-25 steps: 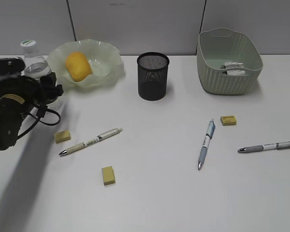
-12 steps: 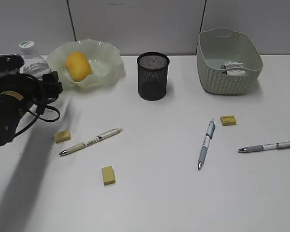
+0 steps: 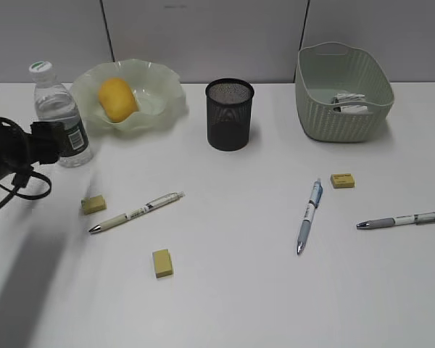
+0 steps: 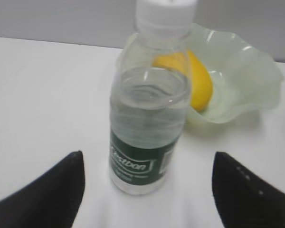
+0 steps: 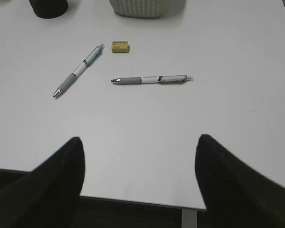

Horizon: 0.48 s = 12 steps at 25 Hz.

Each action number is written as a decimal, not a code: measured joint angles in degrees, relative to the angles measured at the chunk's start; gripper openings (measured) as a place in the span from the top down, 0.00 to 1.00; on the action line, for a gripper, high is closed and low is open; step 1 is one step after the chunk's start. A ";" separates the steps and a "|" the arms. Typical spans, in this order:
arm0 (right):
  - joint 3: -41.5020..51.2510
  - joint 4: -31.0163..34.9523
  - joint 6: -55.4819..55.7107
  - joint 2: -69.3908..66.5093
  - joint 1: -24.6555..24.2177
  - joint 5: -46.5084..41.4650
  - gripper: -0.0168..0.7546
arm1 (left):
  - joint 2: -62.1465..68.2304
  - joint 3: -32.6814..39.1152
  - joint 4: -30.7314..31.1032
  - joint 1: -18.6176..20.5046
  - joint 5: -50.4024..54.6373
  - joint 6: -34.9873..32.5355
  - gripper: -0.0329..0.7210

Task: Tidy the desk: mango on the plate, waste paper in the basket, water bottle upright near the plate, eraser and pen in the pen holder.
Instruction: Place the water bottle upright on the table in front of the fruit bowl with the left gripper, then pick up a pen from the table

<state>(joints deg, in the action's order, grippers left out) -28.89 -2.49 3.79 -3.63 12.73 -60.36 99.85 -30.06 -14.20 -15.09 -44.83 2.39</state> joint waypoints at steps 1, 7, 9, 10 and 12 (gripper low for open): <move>0.00 0.00 0.00 0.00 0.00 0.00 0.24 | -3.35 0.16 1.07 0.00 3.52 0.00 0.11; 0.00 0.00 0.00 0.00 0.00 0.00 0.24 | -23.11 -0.39 4.34 0.00 33.50 0.00 0.12; 0.00 0.00 0.00 0.00 0.00 0.00 0.24 | -28.98 -2.29 5.59 0.00 45.80 0.00 0.12; 0.00 0.00 0.00 0.00 0.00 0.00 0.24 | -31.88 -3.74 5.64 0.00 52.60 0.00 0.13; 0.00 0.00 0.00 0.00 0.00 0.00 0.24 | -36.60 -6.63 5.72 0.00 64.58 0.00 0.14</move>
<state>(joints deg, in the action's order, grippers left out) -28.89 -2.49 3.79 -3.63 12.73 -60.36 63.25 -36.70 -8.48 -15.09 19.75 2.39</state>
